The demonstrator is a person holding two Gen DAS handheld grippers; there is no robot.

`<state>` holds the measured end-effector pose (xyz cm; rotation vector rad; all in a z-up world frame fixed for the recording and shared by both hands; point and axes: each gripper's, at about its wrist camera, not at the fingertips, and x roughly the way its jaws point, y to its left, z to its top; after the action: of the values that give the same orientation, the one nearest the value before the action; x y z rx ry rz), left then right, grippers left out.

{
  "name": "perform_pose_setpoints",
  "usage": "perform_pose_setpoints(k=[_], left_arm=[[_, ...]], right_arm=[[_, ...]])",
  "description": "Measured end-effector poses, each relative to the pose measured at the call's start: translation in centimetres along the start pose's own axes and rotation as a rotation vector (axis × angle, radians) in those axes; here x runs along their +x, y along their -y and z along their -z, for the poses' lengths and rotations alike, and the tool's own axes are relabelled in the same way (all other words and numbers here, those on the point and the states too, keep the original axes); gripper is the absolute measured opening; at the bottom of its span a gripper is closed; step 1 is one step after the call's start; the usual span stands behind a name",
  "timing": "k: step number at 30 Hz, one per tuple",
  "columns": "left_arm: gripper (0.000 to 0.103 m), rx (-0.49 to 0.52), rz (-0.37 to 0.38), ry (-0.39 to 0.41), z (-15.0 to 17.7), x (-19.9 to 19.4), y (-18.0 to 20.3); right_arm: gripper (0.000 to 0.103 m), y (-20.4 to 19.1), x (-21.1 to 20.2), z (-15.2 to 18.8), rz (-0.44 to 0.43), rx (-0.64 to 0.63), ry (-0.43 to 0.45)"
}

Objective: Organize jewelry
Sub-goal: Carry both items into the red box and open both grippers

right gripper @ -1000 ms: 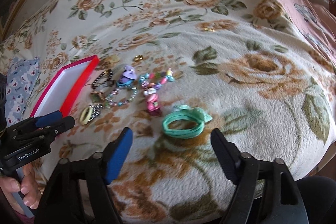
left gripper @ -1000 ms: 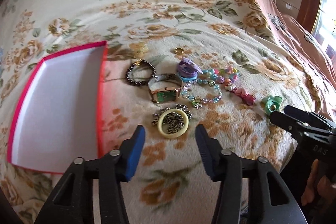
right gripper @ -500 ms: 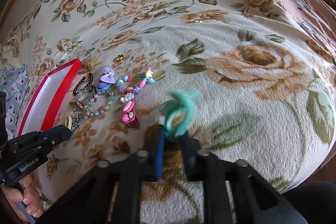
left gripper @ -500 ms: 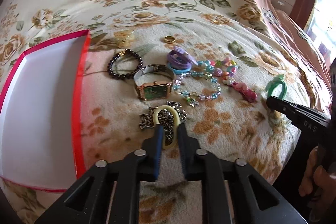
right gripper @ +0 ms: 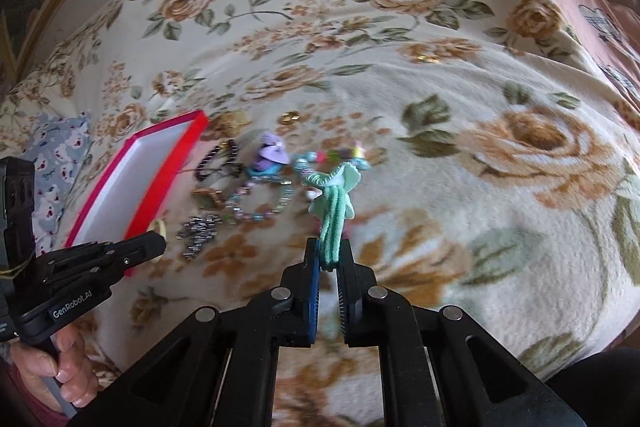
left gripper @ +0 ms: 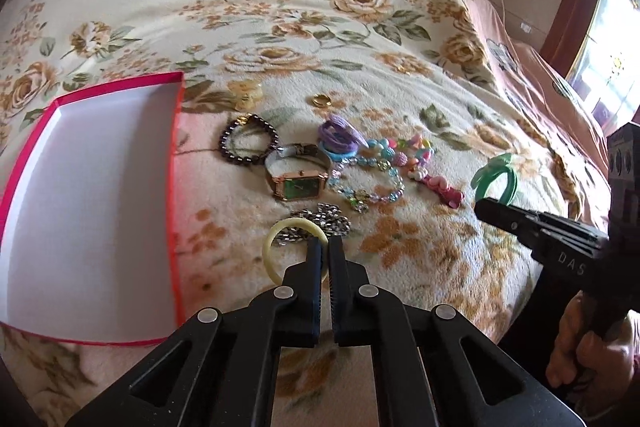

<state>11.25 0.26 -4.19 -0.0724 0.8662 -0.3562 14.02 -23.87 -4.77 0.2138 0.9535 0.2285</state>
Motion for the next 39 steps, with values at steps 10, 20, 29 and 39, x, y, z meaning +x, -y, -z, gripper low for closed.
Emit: perform_pose_setpoints(k=[10, 20, 29, 39], left_arm=[[0.002, -0.067, -0.072, 0.055, 0.8, -3.7, -3.0], [0.002, -0.173, -0.166, 0.078, 1.7, -6.5, -7.2], [0.002, -0.248, -0.256, 0.059, 1.4, -7.1, -11.0], [0.003, -0.293, -0.285, -0.011, 0.4, -4.8, -13.7]], right_arm=[[0.007, -5.6, 1.2, -0.4, -0.123, -0.092, -0.029], [0.007, -13.1, 3.8, -1.3, -0.289, -0.197, -0.075], [0.007, -19.9, 7.6, -2.0, -0.417, -0.272, -0.145], [0.008, -23.0, 12.7, -1.1, -0.455, -0.301, -0.280]])
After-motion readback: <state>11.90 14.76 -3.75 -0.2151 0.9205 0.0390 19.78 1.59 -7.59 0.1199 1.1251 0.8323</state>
